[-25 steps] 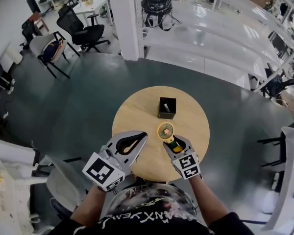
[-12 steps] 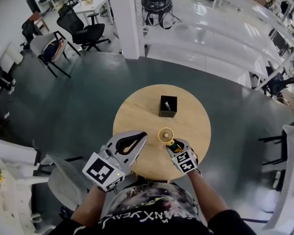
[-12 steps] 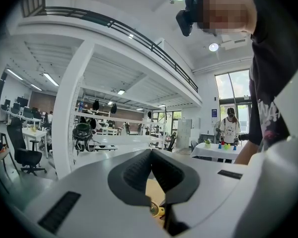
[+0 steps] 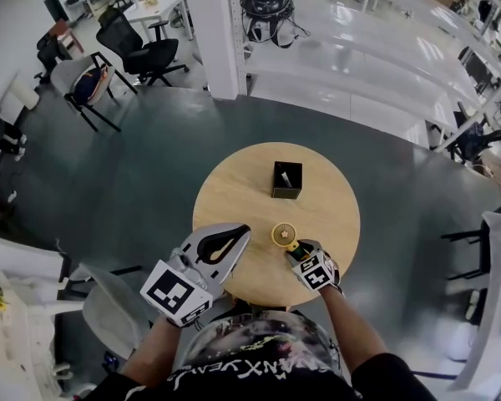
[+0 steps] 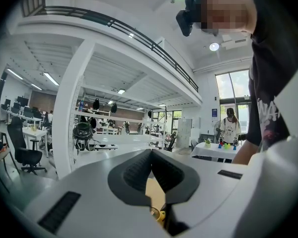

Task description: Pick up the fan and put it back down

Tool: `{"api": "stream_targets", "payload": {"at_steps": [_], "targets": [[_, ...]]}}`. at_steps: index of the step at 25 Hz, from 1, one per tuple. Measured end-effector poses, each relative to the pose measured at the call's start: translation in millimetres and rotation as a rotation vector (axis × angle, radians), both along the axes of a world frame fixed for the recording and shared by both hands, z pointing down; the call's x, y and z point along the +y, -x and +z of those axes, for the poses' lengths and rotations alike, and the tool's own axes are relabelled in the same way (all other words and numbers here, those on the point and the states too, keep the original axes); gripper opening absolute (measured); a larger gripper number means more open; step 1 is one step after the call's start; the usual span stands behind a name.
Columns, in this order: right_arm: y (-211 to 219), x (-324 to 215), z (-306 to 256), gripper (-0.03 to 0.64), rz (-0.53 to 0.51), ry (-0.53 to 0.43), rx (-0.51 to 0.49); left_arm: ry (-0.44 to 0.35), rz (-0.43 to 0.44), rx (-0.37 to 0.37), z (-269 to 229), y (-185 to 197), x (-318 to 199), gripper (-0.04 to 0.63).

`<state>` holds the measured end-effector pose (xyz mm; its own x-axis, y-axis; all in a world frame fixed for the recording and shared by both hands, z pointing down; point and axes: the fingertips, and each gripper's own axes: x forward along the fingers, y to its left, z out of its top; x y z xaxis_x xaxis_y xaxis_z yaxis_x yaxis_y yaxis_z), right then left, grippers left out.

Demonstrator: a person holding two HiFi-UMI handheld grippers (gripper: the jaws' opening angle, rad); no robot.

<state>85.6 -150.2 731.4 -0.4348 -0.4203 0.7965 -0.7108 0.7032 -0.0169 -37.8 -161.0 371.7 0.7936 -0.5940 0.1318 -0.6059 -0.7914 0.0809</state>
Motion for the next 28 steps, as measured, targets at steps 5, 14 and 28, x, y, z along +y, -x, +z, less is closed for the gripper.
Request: {"api": "stream_targets", "payload": {"at_steps": [5, 14, 28], "targets": [[-5, 4, 12, 0.184, -0.005, 0.049, 0.044, 0.002, 0.000, 0.000, -1, 0, 0, 0.017], [-9, 6, 28, 0.184, -0.024, 0.094, 0.061, 0.002, 0.002, 0.000, 1, -1, -2, 0.017], [-8, 6, 30, 0.190, -0.001, 0.124, 0.046, -0.002, 0.011, 0.002, -1, -5, -1, 0.017]]}}
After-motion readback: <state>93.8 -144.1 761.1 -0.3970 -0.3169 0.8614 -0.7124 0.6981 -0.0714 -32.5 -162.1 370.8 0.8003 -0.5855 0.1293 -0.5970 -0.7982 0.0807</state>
